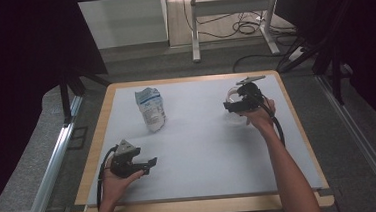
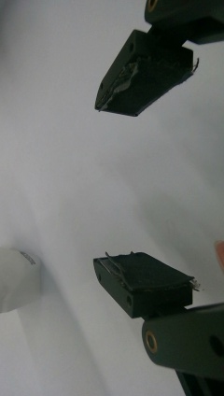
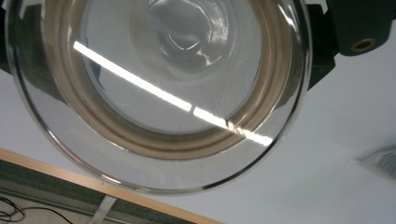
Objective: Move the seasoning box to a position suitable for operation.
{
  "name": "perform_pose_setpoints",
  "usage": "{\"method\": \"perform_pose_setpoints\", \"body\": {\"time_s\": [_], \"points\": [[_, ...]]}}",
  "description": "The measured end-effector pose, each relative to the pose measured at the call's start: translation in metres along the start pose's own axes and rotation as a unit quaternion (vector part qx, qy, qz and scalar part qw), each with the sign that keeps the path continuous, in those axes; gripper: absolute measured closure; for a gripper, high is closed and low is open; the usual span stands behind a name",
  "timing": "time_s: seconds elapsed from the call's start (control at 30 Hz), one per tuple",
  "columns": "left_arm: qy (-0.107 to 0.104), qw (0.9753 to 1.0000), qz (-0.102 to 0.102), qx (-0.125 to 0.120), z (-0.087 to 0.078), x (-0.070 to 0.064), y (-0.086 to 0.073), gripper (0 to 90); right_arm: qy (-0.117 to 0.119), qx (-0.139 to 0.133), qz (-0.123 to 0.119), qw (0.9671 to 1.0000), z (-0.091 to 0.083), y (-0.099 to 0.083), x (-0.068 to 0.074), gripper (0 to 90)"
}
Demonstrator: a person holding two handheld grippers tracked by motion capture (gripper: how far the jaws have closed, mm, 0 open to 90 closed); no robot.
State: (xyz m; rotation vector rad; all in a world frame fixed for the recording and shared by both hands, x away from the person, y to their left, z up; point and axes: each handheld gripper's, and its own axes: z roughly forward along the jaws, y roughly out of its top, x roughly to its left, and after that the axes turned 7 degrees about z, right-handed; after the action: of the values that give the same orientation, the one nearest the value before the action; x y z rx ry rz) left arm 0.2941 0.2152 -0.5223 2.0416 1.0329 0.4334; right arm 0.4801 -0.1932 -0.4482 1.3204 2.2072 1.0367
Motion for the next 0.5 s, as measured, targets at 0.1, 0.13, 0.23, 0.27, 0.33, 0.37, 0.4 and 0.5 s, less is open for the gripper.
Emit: {"method": "perform_pose_setpoints", "body": {"time_s": [0.1,0.13,0.23,0.27,0.33,0.37,0.4,0.5], "points": [[-0.001,1.0000,-0.004,0.001,0.000,0.002,-0.002,21.2,0.011,0.000,-0.009,0.9999,-0.006,-0.002,0.003,11.4],[0.000,1.0000,-0.008,0.000,0.000,0.002,-0.002,21.2,0.018,0.002,-0.016,0.9997,-0.011,-0.004,0.007,11.4],[0.000,1.0000,-0.009,-0.001,-0.002,0.003,-0.003,21.2,0.029,0.002,-0.023,0.9993,-0.016,-0.008,0.010,11.4],[0.000,0.9999,-0.010,-0.001,-0.003,0.002,-0.003,21.2,0.034,0.001,-0.025,0.9991,-0.017,-0.009,0.010,11.4],[-0.001,1.0000,-0.008,-0.001,-0.003,0.002,-0.003,21.2,0.039,0.002,-0.025,0.9989,-0.019,-0.011,0.011,11.4],[-0.001,1.0000,-0.007,-0.001,-0.003,0.001,-0.003,21.3,0.044,0.004,-0.025,0.9987,-0.020,-0.012,0.011,11.4],[-0.002,1.0000,-0.007,0.000,-0.003,0.001,-0.003,21.3,0.051,0.005,-0.031,0.9982,-0.022,-0.016,0.012,11.4],[-0.003,1.0000,-0.009,0.001,-0.002,0.000,-0.003,21.3,0.061,0.009,-0.037,0.9974,-0.026,-0.023,0.014,11.4]]}}
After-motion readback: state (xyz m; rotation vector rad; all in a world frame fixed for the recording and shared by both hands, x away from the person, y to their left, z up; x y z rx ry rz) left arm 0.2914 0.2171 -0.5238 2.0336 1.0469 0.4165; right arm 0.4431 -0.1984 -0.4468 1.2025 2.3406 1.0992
